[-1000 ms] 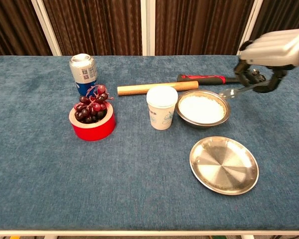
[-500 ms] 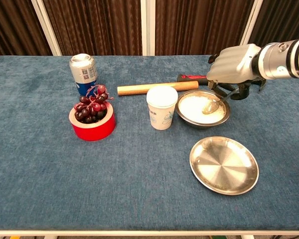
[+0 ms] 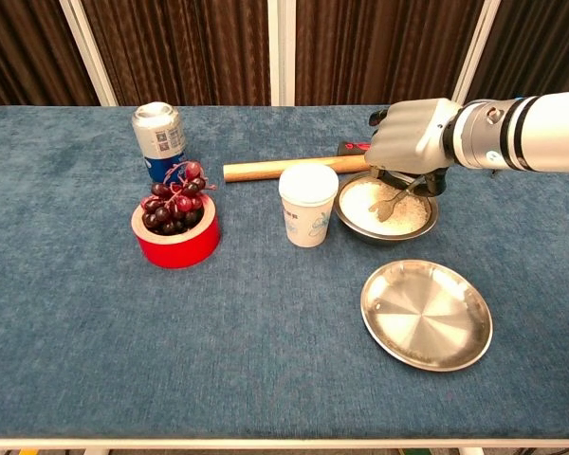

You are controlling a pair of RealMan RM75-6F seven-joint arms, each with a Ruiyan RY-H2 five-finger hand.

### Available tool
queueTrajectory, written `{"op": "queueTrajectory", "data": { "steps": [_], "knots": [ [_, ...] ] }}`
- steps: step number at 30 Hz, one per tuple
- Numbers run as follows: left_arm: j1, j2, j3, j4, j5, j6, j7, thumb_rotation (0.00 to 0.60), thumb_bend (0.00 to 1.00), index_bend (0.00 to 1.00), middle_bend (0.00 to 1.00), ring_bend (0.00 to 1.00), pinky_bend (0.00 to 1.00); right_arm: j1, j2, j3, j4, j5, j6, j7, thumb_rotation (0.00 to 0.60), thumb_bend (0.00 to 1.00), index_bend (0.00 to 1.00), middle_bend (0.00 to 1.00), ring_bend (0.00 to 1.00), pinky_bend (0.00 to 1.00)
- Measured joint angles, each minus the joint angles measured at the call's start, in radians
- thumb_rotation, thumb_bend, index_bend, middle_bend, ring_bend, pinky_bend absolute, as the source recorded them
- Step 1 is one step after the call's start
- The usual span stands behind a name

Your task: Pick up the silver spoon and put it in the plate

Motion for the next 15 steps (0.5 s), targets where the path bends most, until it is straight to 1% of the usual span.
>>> {"op": "queueTrajectory", "data": {
  "steps": [5,9,15],
  "knots": [
    [0.001,0.002,0.0,-0.003,0.002,0.001,0.004,0.6,0.1,0.17,0.1,0.05,0.03,-0.029,0.03,0.009,-0.023,-0.028,0.022,0.088,0.6,0.33,0.62,0.6,0.2,0.0],
    [-0.001,0.004,-0.001,-0.009,0.005,0.001,0.012,0.6,0.1,0.17,0.1,0.05,0.03,-0.069,0.059,0.017,-0.031,-0.066,0.041,0.182,0.6,0.33,0.62,0.6,0.2,0.0],
    [-0.003,0.01,-0.003,-0.025,0.004,0.0,0.028,0.6,0.1,0.17,0.1,0.05,0.03,-0.137,0.064,0.035,-0.003,-0.135,0.056,0.352,0.6,0.33,0.62,0.6,0.2,0.0]
  ]
}}
